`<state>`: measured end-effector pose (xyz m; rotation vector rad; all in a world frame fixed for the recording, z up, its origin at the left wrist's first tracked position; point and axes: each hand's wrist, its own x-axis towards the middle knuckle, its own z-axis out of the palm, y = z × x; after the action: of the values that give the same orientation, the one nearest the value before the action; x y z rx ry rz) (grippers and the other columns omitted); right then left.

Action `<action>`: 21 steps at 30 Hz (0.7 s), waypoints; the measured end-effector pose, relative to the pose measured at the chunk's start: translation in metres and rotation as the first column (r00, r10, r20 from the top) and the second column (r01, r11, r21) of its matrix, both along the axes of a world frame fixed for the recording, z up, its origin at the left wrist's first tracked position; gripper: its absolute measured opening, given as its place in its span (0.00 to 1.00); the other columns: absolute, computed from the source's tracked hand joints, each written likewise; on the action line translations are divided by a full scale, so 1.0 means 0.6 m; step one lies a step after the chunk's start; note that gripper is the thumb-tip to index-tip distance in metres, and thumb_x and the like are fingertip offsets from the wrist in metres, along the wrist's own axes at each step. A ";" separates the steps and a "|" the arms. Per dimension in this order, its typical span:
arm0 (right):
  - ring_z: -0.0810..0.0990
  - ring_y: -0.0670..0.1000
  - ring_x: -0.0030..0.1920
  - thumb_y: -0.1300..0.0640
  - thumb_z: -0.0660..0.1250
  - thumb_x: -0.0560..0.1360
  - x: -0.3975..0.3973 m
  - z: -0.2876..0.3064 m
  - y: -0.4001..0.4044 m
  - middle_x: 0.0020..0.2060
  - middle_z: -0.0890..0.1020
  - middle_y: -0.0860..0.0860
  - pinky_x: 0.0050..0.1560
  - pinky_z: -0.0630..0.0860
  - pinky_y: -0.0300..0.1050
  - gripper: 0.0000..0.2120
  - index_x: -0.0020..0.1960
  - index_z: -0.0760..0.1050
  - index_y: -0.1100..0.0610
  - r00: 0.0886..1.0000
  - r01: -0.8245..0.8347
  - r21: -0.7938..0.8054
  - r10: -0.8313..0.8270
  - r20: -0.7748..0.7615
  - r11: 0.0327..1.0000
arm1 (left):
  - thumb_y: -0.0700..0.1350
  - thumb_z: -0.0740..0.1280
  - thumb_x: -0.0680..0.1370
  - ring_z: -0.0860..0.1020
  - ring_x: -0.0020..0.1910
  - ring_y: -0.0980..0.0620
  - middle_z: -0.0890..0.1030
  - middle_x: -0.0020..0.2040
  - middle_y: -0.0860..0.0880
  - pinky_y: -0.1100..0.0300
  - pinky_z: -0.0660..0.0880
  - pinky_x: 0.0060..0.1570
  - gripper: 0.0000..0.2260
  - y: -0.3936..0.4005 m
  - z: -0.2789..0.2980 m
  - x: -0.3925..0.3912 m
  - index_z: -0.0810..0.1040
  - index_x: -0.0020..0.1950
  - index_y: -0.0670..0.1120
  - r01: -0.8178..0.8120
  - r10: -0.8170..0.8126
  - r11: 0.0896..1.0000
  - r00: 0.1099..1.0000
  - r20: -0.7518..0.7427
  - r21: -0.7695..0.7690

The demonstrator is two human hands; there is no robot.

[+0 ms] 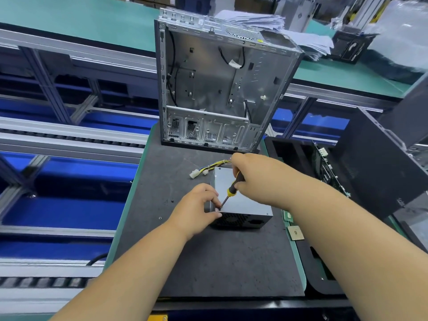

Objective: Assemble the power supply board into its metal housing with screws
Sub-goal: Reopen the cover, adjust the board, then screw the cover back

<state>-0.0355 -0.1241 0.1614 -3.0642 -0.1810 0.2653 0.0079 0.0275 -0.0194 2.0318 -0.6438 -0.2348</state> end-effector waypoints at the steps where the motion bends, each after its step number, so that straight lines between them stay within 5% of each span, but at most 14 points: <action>1: 0.75 0.53 0.45 0.52 0.68 0.76 0.002 0.003 -0.001 0.43 0.76 0.48 0.38 0.69 0.47 0.09 0.50 0.69 0.53 1.000 -0.004 -0.012 0.004 -0.008 1.000 | 0.45 0.78 0.69 0.74 0.56 0.63 0.73 0.53 0.64 0.58 0.72 0.59 0.12 0.000 0.001 0.001 0.78 0.37 0.60 0.003 -0.003 1.000 1.000 0.002 0.002; 4: 0.72 0.51 0.38 0.46 0.70 0.75 0.015 0.007 0.007 0.35 0.71 0.46 0.33 0.66 0.45 0.14 0.46 0.69 0.53 0.999 0.022 -0.133 -0.026 -0.025 0.991 | 0.45 0.78 0.68 0.74 0.55 0.63 0.74 0.52 0.62 0.58 0.72 0.59 0.12 0.000 0.006 0.002 0.78 0.37 0.60 0.006 -0.006 1.000 1.000 -0.001 -0.011; 7: 0.67 0.49 0.30 0.42 0.60 0.79 0.020 -0.008 0.015 0.30 0.70 0.48 0.28 0.61 0.42 0.18 0.39 0.70 0.55 0.999 0.039 -0.299 -0.036 0.016 0.954 | 0.44 0.79 0.68 0.74 0.55 0.63 0.74 0.52 0.62 0.60 0.71 0.59 0.11 -0.001 0.006 0.001 0.79 0.37 0.58 0.000 0.000 0.999 1.000 -0.011 -0.034; 12: 0.70 0.50 0.30 0.37 0.46 0.81 -0.002 -0.033 0.018 0.29 0.72 0.47 0.28 0.59 0.40 0.27 0.33 0.69 0.52 0.972 0.140 -0.286 -0.077 0.223 0.948 | 0.44 0.78 0.69 0.75 0.56 0.63 0.74 0.52 0.62 0.60 0.72 0.58 0.11 0.000 0.002 0.000 0.80 0.38 0.58 -0.002 0.001 0.999 1.000 -0.016 -0.045; 17: 0.74 0.52 0.42 0.50 0.61 0.76 -0.006 -0.012 0.008 0.42 0.76 0.46 0.36 0.66 0.47 0.07 0.49 0.66 0.52 0.994 0.007 0.069 -0.015 0.111 0.998 | 0.44 0.79 0.68 0.75 0.55 0.63 0.75 0.52 0.62 0.59 0.72 0.58 0.11 0.000 0.001 0.000 0.80 0.37 0.58 -0.017 0.015 0.999 0.999 -0.028 -0.052; 21: 0.74 0.52 0.42 0.48 0.67 0.76 0.000 -0.001 0.007 0.40 0.75 0.46 0.36 0.67 0.46 0.11 0.46 0.66 0.51 0.993 -0.031 -0.007 0.032 0.116 0.999 | 0.44 0.79 0.68 0.76 0.52 0.60 0.76 0.51 0.62 0.60 0.74 0.56 0.13 0.001 0.003 -0.002 0.79 0.36 0.60 -0.025 0.022 0.998 0.998 -0.059 -0.059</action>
<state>-0.0356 -0.1201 0.1607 -3.0852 -0.2345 0.0895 0.0067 0.0280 -0.0174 1.9667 -0.5833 -0.2571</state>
